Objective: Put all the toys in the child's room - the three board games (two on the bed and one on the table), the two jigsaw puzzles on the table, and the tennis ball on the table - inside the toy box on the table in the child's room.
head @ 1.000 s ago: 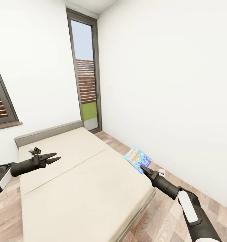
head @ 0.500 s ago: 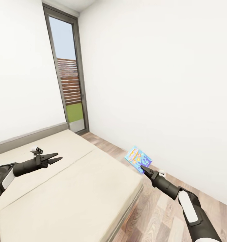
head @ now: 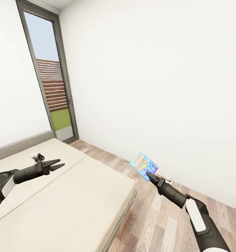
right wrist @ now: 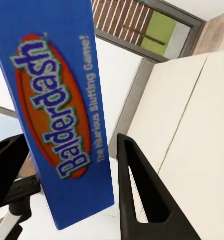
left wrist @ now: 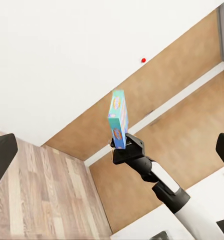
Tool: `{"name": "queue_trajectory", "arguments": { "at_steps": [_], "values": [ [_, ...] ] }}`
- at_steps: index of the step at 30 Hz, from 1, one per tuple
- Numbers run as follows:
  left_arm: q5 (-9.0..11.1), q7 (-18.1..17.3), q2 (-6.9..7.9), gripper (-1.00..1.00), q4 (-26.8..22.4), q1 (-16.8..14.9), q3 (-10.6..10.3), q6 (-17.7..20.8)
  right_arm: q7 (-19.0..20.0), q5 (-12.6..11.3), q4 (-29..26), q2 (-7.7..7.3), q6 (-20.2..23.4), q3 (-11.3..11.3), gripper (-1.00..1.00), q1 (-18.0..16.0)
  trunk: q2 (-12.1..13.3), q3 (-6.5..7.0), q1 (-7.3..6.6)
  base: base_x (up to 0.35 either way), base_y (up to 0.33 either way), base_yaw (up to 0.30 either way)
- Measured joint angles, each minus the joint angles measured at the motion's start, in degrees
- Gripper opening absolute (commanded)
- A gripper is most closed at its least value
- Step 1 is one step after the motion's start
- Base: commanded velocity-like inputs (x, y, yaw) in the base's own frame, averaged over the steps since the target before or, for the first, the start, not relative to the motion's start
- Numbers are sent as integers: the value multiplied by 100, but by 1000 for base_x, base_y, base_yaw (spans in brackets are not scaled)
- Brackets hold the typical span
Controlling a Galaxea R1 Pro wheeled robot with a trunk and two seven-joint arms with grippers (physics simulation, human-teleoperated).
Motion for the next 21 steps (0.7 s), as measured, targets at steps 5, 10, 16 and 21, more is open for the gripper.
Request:
{"name": "queue_trajectory", "arguments": {
  "at_steps": [5,10,16,21],
  "values": [
    [0,0,4,100,0,-1,0,-1,-9,0,0,0,-4,2,-100,0,0,0,0,0,0,-285],
    [0,0,5,100,0,0,0,-1,-35,1,0,0,-7,5,-100,0,0,0,0,-12,0,-285],
    [7,0,-10,100,0,-1,0,-1,-40,-1,0,1,-6,6,-100,0,0,0,1,-81,-31,-285],
    [14,0,-13,100,0,3,0,-5,-25,-1,0,0,-6,1,-100,0,0,0,0,-14,-7,-285]
  ]
}}
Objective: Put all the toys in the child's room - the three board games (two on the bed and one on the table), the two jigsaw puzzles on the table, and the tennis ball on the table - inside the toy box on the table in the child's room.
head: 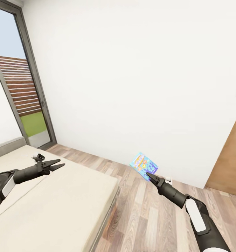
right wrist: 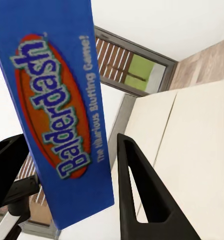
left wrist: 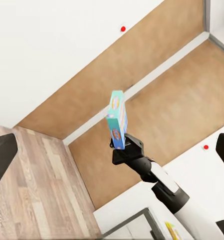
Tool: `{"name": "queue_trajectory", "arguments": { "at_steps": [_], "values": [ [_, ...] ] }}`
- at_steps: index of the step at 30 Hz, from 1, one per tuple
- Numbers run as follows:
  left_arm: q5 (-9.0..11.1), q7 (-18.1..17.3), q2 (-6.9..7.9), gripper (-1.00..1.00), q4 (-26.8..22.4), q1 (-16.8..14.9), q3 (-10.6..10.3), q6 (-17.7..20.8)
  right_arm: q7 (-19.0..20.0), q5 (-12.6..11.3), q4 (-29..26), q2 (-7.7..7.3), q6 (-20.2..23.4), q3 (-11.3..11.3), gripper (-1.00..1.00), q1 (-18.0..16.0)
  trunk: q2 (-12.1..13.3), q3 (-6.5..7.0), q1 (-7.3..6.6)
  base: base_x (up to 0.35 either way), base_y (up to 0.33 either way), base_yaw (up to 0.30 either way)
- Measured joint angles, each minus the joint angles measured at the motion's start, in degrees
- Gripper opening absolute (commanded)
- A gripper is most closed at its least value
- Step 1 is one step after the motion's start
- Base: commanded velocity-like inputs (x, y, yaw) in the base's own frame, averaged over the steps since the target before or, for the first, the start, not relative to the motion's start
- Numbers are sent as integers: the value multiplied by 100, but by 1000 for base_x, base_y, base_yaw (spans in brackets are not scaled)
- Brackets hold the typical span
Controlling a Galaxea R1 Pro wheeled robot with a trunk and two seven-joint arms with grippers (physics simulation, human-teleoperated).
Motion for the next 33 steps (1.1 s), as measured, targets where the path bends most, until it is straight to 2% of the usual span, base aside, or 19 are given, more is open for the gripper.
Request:
{"name": "queue_trajectory", "arguments": {
  "at_steps": [12,33],
  "values": [
    [-1,0,-9,100,0,5,0,-5,16,1,-1,0,6,-3,-100,0,0,0,1,-100,-115,-285],
    [2,0,-9,100,0,4,0,-5,-24,5,6,0,-3,-2,-100,0,1,0,2,-83,-48,-285]
  ]
}}
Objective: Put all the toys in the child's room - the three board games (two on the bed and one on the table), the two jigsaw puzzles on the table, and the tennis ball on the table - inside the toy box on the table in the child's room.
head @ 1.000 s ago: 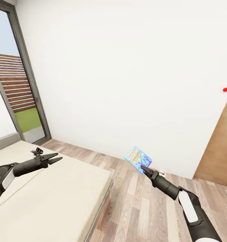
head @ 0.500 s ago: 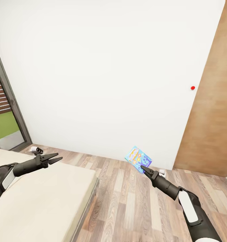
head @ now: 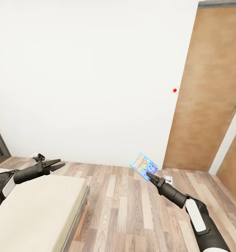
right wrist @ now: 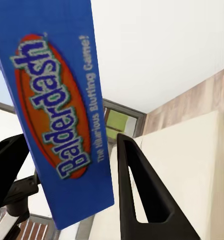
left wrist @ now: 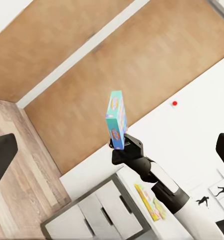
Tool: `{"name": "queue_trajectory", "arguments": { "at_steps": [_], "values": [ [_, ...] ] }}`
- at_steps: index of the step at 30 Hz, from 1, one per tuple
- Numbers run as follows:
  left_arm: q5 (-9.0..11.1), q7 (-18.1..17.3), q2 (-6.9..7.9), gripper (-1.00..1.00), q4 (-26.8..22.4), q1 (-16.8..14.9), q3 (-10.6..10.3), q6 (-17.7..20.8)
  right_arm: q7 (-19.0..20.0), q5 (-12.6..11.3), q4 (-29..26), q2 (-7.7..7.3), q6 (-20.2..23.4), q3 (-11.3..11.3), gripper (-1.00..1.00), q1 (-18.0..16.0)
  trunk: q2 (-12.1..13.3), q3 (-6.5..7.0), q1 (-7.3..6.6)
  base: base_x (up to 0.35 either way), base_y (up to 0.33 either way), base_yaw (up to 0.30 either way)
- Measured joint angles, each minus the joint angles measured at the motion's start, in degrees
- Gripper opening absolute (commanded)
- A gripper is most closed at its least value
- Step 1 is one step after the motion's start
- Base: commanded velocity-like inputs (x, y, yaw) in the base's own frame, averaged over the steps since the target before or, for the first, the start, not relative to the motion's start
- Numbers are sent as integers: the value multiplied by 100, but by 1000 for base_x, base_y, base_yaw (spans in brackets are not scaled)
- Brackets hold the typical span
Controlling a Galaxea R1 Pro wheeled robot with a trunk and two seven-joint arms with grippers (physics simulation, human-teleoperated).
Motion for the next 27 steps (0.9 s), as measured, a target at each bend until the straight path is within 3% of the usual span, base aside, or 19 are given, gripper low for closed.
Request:
{"name": "queue_trajectory", "arguments": {
  "at_steps": [6,27],
  "values": [
    [1,0,0,100,0,0,0,0,-4,-4,1,0,1,0,-100,0,0,0,-1,-135,-43,-285],
    [-10,0,5,100,0,0,0,0,-18,-2,3,0,-16,0,-100,0,-1,0,-2,-4,-1,-285]
  ]
}}
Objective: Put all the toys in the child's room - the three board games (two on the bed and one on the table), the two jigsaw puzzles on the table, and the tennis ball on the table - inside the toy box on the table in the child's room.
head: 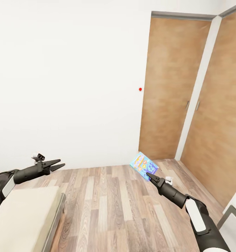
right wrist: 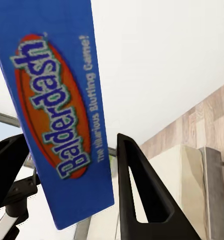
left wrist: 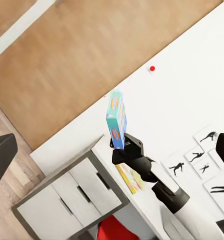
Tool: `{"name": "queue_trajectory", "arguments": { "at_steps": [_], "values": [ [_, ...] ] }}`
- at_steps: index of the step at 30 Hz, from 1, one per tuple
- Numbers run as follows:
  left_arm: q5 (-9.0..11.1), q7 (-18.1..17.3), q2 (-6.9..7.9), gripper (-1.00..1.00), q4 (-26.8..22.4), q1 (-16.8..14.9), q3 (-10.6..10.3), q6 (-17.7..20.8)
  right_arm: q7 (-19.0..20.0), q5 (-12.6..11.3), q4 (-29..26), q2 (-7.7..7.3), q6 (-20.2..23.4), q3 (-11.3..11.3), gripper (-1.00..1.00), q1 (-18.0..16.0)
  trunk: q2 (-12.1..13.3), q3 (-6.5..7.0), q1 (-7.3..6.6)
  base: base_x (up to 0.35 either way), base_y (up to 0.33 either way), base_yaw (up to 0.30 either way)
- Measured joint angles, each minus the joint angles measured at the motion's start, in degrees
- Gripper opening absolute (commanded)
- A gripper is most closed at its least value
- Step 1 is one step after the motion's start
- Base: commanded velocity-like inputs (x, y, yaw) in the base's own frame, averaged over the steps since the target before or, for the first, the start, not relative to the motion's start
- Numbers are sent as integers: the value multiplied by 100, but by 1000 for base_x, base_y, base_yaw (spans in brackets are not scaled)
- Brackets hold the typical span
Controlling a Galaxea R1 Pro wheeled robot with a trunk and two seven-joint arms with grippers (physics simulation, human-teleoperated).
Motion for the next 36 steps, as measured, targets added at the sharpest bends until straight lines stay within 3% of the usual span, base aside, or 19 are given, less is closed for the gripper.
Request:
{"name": "queue_trajectory", "arguments": {
  "at_steps": [36],
  "values": [
    [-2,0,2,100,0,0,0,0,-3,5,0,1,-7,0,-100,0,0,0,0,0,0,-285]
  ]
}}
